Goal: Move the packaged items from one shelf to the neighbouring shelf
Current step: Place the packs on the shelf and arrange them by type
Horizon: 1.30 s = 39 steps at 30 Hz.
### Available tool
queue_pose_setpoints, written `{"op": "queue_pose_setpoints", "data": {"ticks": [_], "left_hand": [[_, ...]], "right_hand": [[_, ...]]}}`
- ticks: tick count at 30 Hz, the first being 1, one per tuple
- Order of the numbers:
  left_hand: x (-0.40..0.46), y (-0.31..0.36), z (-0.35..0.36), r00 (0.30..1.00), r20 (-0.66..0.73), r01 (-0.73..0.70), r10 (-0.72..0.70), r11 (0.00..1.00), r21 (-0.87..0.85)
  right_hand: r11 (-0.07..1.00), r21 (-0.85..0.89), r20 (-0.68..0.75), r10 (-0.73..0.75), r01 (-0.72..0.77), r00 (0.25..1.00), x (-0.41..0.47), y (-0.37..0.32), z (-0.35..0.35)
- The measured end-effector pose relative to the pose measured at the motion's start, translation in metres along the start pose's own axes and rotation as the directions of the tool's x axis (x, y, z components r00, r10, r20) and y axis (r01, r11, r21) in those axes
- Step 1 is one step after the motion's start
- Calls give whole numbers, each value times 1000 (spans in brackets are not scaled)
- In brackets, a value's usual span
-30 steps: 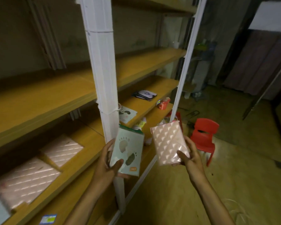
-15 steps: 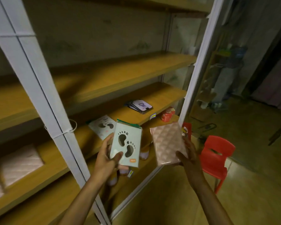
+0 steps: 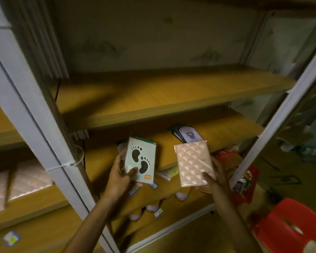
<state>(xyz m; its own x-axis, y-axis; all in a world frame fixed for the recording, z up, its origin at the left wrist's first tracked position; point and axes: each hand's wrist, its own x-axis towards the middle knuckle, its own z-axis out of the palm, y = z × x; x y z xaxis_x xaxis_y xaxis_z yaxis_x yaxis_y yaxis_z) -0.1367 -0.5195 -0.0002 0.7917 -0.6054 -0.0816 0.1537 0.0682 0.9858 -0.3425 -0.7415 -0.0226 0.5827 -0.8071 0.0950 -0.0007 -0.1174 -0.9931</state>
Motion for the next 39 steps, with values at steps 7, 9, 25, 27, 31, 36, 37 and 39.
{"op": "queue_pose_setpoints", "data": {"ticks": [7,9,25,27,31,36,37,39], "left_hand": [[50,-1,12,978,-197,75,-69,997,26],[59,-1,10,966,-244,97,-87,995,30],[77,-20,18,923,-305,195,233,400,896],[76,-18,39,925,-283,181,253,363,914],[79,-14,90,944,-189,104,268,303,947],[90,-15,167,963,-83,10,255,272,962],[95,-16,182,962,-59,-15,268,265,964],[104,-18,213,961,-35,-39,275,259,965]], "right_hand": [[1000,20,116,8,-10,993,85,-5,17],[998,51,159,24,-32,987,103,-6,24],[987,147,351,13,-68,936,186,10,18],[984,161,361,14,-77,932,193,11,-1],[980,173,367,26,-95,930,217,18,-47],[979,178,337,38,-104,941,250,34,-111],[978,182,326,41,-105,944,257,36,-124],[976,187,310,48,-111,950,270,42,-149]]}}
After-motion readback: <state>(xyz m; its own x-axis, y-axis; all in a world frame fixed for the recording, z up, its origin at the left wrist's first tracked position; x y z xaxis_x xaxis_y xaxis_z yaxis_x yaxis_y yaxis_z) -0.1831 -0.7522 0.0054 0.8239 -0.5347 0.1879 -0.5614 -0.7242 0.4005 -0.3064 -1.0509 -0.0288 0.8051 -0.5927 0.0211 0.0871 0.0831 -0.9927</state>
